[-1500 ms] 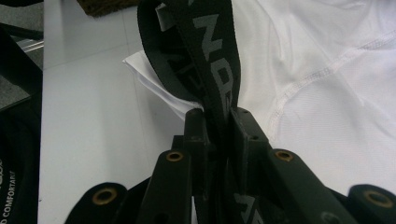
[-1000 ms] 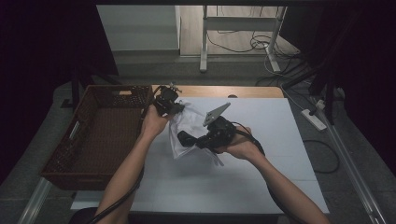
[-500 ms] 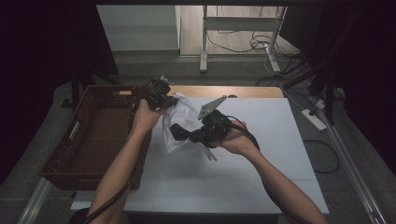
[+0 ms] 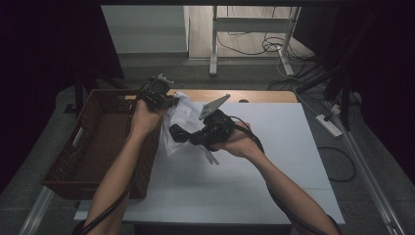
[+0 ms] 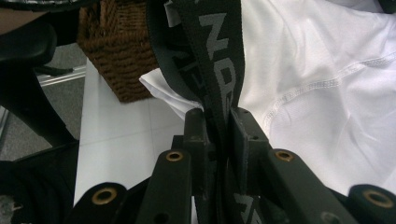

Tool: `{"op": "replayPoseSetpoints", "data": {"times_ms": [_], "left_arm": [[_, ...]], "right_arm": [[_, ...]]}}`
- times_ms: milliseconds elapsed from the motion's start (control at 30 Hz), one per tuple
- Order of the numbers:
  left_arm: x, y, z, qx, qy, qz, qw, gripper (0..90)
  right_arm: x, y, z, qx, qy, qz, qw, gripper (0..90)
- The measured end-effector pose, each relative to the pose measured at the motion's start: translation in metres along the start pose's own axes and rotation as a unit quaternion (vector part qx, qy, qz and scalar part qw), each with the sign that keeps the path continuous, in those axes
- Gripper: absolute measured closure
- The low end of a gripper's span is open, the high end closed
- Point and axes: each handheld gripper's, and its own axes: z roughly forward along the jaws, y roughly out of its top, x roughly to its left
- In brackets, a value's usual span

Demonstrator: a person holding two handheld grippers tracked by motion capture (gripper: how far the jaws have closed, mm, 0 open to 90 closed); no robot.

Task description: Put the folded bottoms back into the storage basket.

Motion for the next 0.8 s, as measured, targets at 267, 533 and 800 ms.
{"op": "replayPoseSetpoints", "data": {"times_ms": [267,533,800], "left_arm": [[0.012,-0.001,-0.013,-0.006,0.005,-0.009,0.9999,81.9],[0.024,-0.001,-0.031,-0.018,0.017,-0.016,0.9996,81.9],[0.037,-0.004,-0.047,-0.024,0.029,-0.021,0.9991,82.0]], "right_arm": [[0.001,0.014,0.003,-0.009,0.002,-0.005,0.9999,78.2],[0.004,0.034,0.007,-0.018,0.001,-0.015,0.9997,78.2],[0.006,0.051,0.014,-0.03,0.006,-0.023,0.9993,78.2]]}}
